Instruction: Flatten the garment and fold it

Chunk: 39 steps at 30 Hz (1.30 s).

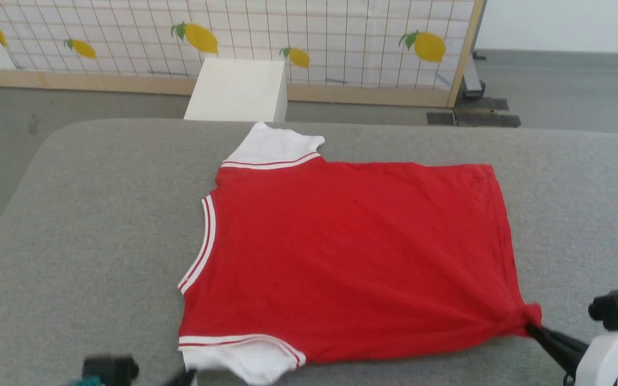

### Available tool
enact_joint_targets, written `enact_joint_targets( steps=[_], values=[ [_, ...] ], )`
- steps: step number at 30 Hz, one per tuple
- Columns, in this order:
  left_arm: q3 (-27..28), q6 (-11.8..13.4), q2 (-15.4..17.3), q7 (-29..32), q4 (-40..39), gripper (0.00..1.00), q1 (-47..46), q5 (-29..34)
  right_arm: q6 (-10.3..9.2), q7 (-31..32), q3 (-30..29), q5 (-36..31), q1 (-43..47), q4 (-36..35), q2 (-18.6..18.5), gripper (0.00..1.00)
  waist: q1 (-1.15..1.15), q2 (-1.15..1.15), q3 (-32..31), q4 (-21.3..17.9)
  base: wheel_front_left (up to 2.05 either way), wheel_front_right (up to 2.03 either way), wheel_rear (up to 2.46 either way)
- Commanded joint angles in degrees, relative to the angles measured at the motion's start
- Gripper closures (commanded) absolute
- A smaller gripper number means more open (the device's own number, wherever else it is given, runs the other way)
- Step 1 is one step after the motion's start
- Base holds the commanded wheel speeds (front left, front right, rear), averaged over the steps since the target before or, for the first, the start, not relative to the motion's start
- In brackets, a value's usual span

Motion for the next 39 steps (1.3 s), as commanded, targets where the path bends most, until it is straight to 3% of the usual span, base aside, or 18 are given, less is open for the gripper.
enact_joint_targets(
  steps=[1, 8, 12, 20, 29, 30, 31, 32, 39],
  values=[
    [0.8, 0.2, -0.3, -1.5, -0.4, 1.0, -2.7, 0.9, -0.1, -0.5, -1.0, -0.5, -0.1, -1.0, 0.5, 1.0, 0.01, 0.0, 1.4, -0.5, 0.0, 0.0, 0.0],
    [2.8, -0.5, -3.5, -8.7, 0.6, 1.0, -13.3, 3.7, -0.1, 0.0, -5.8, -2.0, -3.9, -2.5, 2.8, 1.0, 0.01, 0.0, 6.2, -1.2, 0.0, 0.0, 0.0],
    [2.0, -1.4, -4.5, -9.9, 4.0, 1.0, -20.1, 5.6, -0.1, 1.8, -8.2, -3.8, -7.1, -0.6, 4.9, 1.0, 0.01, 0.0, 9.2, -1.4, 0.0, 0.0, 0.0],
    [-0.8, -2.5, -6.2, -10.9, 17.2, 1.0, -32.2, 10.1, -0.1, 7.0, -9.8, -8.0, -13.3, 4.1, 8.7, 1.0, 0.01, 0.0, 14.4, -1.7, 0.0, 0.0, 0.0],
    [-2.7, -2.7, -9.4, -15.5, 33.2, 1.0, -38.3, 12.7, -0.1, 6.8, -9.2, -11.4, -18.1, 9.7, 12.6, 1.0, 0.01, 0.0, 16.4, -1.6, 0.0, 0.0, 0.0],
    [-2.8, -3.1, -10.2, -15.9, 35.5, 0.8, -38.9, 12.3, -0.1, 6.4, -9.3, -12.0, -18.4, 10.7, 13.0, 0.35, 0.01, 0.0, 16.2, -1.4, 0.0, 0.0, 0.0],
    [-2.9, -3.3, -10.5, -16.2, 36.5, 0.36, -39.1, 12.2, -0.1, 6.3, -9.3, -12.2, -18.5, 11.3, 13.3, 0.0, 0.01, 0.0, 16.0, -1.3, 0.0, 0.0, 0.0],
    [-2.9, -3.4, -11.2, -17.0, 38.4, 0.0, -39.6, 11.9, -0.1, 6.0, -9.5, -12.9, -18.6, 12.3, 13.8, 0.0, 0.01, 0.0, 15.5, -1.1, 0.0, 0.0, 0.0],
    [-1.8, -3.8, -12.9, -22.5, 43.8, 0.0, -39.1, 10.6, -0.1, 5.6, -10.2, -18.7, -16.7, 13.1, 15.2, 0.0, 0.01, 0.0, 11.8, -0.4, 0.0, 0.0, 0.0]
  ],
)
